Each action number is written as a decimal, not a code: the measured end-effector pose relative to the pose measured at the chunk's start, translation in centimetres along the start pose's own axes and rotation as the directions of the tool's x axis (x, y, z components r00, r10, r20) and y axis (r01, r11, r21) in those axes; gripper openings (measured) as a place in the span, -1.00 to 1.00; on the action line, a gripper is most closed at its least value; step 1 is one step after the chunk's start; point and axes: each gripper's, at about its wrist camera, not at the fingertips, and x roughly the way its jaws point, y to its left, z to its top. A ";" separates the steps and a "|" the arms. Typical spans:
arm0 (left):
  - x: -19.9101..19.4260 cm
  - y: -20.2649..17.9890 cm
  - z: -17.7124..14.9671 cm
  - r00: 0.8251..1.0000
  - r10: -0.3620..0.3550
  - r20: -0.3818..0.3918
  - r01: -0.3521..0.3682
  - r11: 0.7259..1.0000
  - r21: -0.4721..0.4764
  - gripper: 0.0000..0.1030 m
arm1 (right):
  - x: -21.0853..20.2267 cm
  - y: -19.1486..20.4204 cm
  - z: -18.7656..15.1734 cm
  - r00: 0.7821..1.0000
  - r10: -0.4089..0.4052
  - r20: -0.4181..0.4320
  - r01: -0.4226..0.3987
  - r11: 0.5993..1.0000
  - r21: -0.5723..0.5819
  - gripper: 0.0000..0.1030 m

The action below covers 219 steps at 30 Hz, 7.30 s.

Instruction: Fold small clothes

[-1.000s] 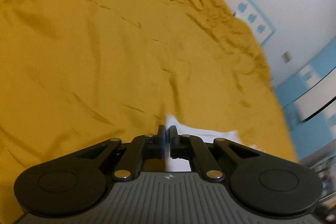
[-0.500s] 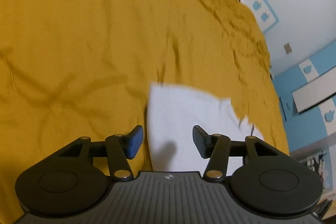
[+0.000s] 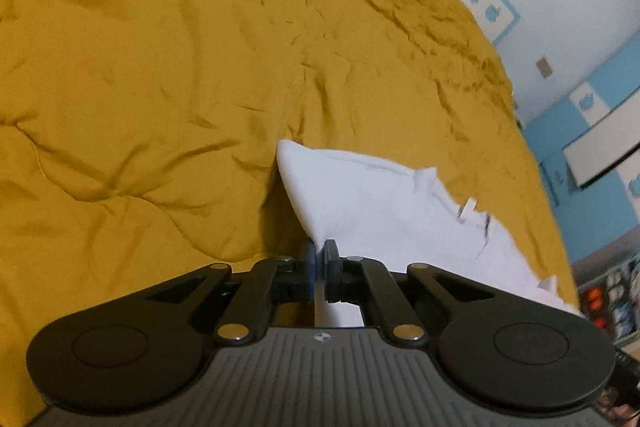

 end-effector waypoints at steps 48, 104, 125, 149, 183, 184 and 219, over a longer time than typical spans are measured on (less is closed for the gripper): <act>-2.4 -7.3 -13.1 0.925 0.329 0.187 -0.365 0.643 0.673 -0.17 | 2.5 -1.3 -2.4 0.991 -0.033 -0.131 0.036 0.999 0.021 -0.01; 3.1 1.7 2.5 0.992 0.052 0.116 -0.039 0.993 -0.113 -0.04 | -3.4 -1.5 -1.5 0.990 -0.140 -0.006 0.134 0.963 -0.233 -0.52; 2.7 -1.8 2.9 0.966 0.196 0.169 -0.220 0.966 0.138 -0.66 | -4.1 -12.5 4.7 0.934 -0.348 0.078 0.344 0.937 0.060 -0.03; 0.2 -7.0 -3.5 0.950 0.287 0.125 -0.305 0.938 0.164 -0.26 | -3.3 -32.0 14.0 0.816 -0.575 0.060 0.511 0.766 0.390 -0.97; -4.5 -8.5 -7.8 1.000 -0.004 -0.006 0.005 0.991 0.131 -0.12 | 5.9 14.3 -10.3 0.963 -0.091 -0.254 -0.116 0.711 -0.694 -0.81; -4.4 -8.6 -7.9 1.000 -0.028 -0.008 0.029 0.992 0.122 -0.07 | 5.6 14.0 -10.2 0.963 -0.076 -0.260 -0.127 0.720 -0.682 -0.76; 5.3 -19.5 -7.3 0.977 -0.189 -0.098 0.204 0.964 0.173 -0.92 | -2.2 6.1 -8.2 0.989 0.062 -0.136 -0.110 0.916 -0.387 -0.24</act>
